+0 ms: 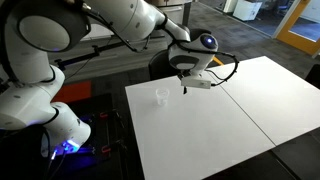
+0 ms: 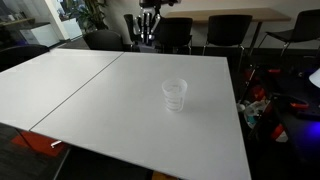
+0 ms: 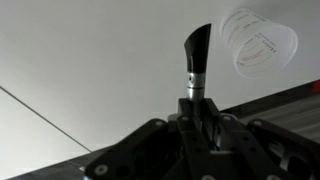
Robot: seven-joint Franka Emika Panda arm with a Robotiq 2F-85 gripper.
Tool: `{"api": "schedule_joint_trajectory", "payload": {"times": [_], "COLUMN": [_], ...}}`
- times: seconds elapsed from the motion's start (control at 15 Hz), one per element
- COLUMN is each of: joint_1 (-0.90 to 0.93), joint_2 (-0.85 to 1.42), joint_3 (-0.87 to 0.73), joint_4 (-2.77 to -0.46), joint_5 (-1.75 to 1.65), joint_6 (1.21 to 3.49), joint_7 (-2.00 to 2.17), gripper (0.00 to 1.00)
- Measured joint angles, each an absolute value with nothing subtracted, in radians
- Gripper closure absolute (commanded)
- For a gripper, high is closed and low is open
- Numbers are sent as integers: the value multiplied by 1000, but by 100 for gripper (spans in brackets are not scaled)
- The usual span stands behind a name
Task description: Put the marker in the mug
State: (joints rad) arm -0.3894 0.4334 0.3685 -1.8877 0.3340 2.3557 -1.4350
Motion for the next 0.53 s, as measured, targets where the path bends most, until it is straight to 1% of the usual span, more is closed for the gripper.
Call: {"api": "schedule_joint_trajectory", "payload": {"times": [0.13,0.2,0.33,0.47,0.53], "joint_1": [-388,-385,-374,-369,-368], "joint_2": [441,447,461,472,474], "joint_3": [350,338,310,303,303], "joint_4": [-1861,-1843,-1805,-1788,-1786], "joint_5": [423,458,503,510,510], "joint_6": [2251,2191,2091,2074,2073], "joint_7": [-1566,-1613,-1633,-1633,-1633], "gripper": [95,81,81,81,95]}}
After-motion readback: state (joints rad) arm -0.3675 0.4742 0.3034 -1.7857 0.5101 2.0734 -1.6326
